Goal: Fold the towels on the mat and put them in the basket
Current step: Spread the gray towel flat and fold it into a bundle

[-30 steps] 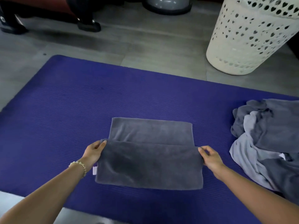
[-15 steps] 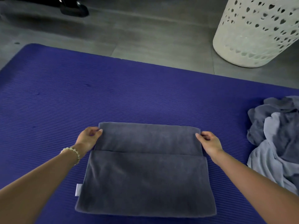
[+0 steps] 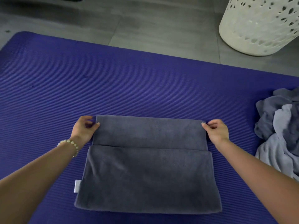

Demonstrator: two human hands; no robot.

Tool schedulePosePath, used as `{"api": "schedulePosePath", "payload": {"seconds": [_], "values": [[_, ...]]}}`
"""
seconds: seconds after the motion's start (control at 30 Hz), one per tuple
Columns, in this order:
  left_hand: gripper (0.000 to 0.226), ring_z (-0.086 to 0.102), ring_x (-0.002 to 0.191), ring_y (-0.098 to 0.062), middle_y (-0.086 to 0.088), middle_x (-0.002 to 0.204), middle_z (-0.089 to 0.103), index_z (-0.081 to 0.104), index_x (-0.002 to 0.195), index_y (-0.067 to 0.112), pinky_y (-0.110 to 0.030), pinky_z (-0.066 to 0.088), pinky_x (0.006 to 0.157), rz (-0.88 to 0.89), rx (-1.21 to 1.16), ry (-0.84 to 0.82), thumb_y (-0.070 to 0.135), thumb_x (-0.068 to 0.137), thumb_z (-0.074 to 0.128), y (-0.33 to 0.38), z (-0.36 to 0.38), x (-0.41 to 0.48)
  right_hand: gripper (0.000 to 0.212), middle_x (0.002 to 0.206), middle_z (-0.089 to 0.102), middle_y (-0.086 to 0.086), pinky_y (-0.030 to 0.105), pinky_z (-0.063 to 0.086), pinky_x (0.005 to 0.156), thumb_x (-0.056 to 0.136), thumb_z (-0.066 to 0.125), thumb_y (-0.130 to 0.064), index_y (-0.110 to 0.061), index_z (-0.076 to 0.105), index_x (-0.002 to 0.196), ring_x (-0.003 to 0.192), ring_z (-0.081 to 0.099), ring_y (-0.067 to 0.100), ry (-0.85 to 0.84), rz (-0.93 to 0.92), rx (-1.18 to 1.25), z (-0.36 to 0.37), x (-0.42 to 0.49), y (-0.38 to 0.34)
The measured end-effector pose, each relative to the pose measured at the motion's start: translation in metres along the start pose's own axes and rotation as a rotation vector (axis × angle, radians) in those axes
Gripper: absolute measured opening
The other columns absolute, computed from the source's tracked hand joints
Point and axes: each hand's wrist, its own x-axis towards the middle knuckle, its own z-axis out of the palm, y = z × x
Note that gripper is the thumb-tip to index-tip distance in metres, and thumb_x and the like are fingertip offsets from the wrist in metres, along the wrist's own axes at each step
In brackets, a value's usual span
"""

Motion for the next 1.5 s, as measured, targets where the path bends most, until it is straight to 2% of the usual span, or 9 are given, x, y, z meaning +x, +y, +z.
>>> {"api": "schedulePosePath", "payload": {"seconds": [0.13,0.27,0.37,0.53,0.73,0.9,1.1,1.3,1.5], "values": [[0.030,0.058,0.086,-0.011,0.008,0.097,0.060,0.061,0.099,0.026,-0.033,0.049,0.079,0.395,0.231,-0.176,0.035,0.075,0.078,-0.016,-0.015,-0.030,0.015,0.085,0.062,-0.004,0.025,0.045,0.070,0.086,0.068,-0.031,-0.019,0.059,0.086,0.074,0.055,0.012,-0.207,-0.371,-0.178,-0.007,-0.030,0.011],[0.033,0.052,0.090,-0.007,0.014,0.092,0.058,0.056,0.100,0.034,-0.027,0.042,0.084,0.434,0.442,-0.377,0.045,0.076,0.074,-0.032,-0.017,-0.061,0.019,0.087,0.058,-0.013,0.022,0.041,0.076,0.083,0.067,-0.044,-0.028,0.059,0.087,0.083,0.052,0.004,-0.521,-0.527,-0.511,-0.019,-0.057,0.033],[0.026,0.063,0.084,-0.015,0.004,0.084,0.066,0.063,0.091,0.025,-0.027,0.048,0.076,0.274,0.320,-0.430,0.037,0.075,0.078,-0.029,-0.024,-0.068,0.024,0.089,0.060,-0.011,0.024,0.041,0.078,0.077,0.074,-0.045,-0.028,0.060,0.087,0.085,0.055,0.005,-0.560,-0.448,-0.542,-0.031,-0.063,0.038],[0.041,0.072,0.089,-0.015,-0.002,0.095,0.075,0.072,0.100,0.014,-0.024,0.056,0.078,-0.004,-0.156,-0.621,0.034,0.067,0.085,-0.020,-0.051,-0.083,0.053,0.099,0.074,0.003,0.032,0.053,0.086,0.059,0.087,-0.041,-0.011,0.070,0.100,0.094,0.070,0.018,-0.717,-0.051,0.061,-0.056,-0.071,0.033],[0.033,0.068,0.100,-0.023,-0.009,0.106,0.072,0.068,0.109,0.011,-0.031,0.058,0.080,-0.041,-0.418,-0.409,0.028,0.080,0.069,-0.002,-0.052,-0.075,0.092,0.105,0.074,0.004,0.021,0.058,0.075,0.033,0.089,-0.062,-0.013,0.068,0.109,0.099,0.070,0.016,-0.568,0.015,0.389,-0.057,-0.061,0.024],[0.024,0.066,0.093,-0.019,-0.009,0.104,0.071,0.068,0.106,0.011,-0.031,0.055,0.083,-0.019,-0.443,-0.241,0.021,0.085,0.070,0.026,-0.034,-0.043,0.024,0.097,0.075,0.002,0.028,0.055,0.082,0.081,0.072,-0.025,-0.014,0.069,0.103,0.100,0.069,0.019,-0.375,0.023,0.394,-0.039,-0.036,-0.002],[0.026,0.064,0.084,-0.015,-0.005,0.093,0.068,0.067,0.108,0.007,-0.012,0.055,0.063,-0.018,-0.403,-0.073,0.020,0.086,0.070,0.036,-0.007,-0.028,0.021,0.097,0.070,-0.002,0.015,0.051,0.064,0.087,0.069,-0.017,-0.011,0.067,0.107,0.088,0.066,0.008,-0.209,0.042,0.345,-0.014,-0.014,-0.016],[0.035,0.055,0.093,-0.013,0.007,0.091,0.058,0.053,0.111,0.019,-0.026,0.041,0.082,-0.096,-0.146,-0.183,0.038,0.086,0.067,0.025,-0.007,-0.033,0.035,0.106,0.065,0.001,0.023,0.048,0.075,0.085,0.071,-0.021,-0.012,0.058,0.117,0.092,0.063,0.015,-0.308,0.091,0.200,-0.007,-0.013,-0.011],[0.036,0.070,0.079,-0.014,-0.002,0.084,0.074,0.068,0.096,0.011,-0.020,0.051,0.066,-0.139,-0.017,-0.376,0.045,0.087,0.062,-0.011,-0.029,-0.056,0.027,0.097,0.071,0.006,0.031,0.056,0.075,0.086,0.070,-0.028,-0.005,0.065,0.100,0.088,0.068,0.018,-0.399,0.119,-0.052,-0.031,-0.046,0.020]]}}
